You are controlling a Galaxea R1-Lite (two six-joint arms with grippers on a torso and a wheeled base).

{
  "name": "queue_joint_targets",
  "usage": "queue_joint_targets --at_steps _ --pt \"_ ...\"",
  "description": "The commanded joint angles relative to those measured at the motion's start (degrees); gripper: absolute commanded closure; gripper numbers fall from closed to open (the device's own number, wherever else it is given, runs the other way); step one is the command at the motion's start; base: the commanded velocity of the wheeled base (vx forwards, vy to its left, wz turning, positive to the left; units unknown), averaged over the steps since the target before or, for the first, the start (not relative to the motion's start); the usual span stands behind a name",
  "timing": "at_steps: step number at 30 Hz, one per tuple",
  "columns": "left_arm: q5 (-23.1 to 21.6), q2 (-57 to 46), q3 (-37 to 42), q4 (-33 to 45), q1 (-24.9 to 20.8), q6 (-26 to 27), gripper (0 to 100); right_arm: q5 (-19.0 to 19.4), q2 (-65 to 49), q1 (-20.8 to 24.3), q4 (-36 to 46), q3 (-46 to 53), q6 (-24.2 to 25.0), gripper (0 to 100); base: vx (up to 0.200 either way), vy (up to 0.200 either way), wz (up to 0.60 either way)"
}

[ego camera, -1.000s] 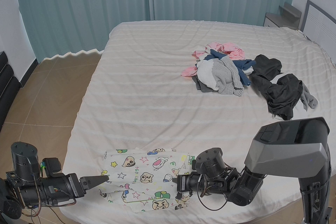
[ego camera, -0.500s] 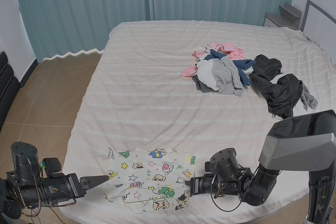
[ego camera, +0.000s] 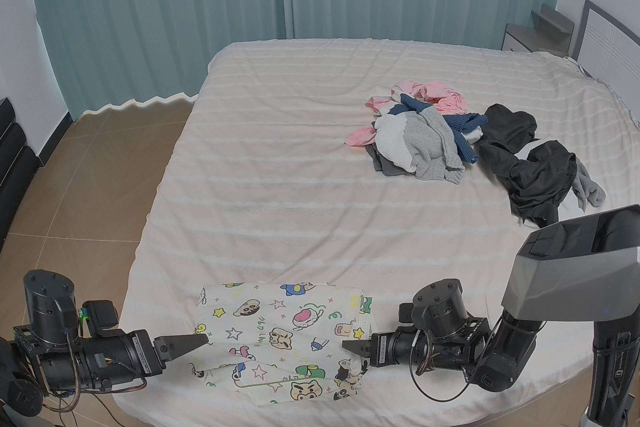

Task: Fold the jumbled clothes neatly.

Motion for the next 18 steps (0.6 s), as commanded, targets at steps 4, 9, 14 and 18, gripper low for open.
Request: queue_joint_targets --at_steps 4,9,14,18 --pt "3.2 6.9 -3.8 0.0 2.3 2.8 0 0.1 -1.2 -0.3 -3.1 2.0 0.0 0 0.0 0.0 0.0" --pt "4.4 17.8 -10.2 0.3 8.3 7.7 0 0.1 0.4 -0.9 -3.2 1.7 0.4 0 0.0 0.0 0.0" --pt "1.7 28.3 -14.7 0.1 13.9 17.4 0 0.1 1.0 -1.0 -3.1 1.7 0.4 0 0.0 0.0 0.0" --pt "-2.8 34.0 -17.8 0.6 15.5 20.3 0 0.1 2.3 -1.2 -3.2 1.0 0.6 0 0.0 0.0 0.0"
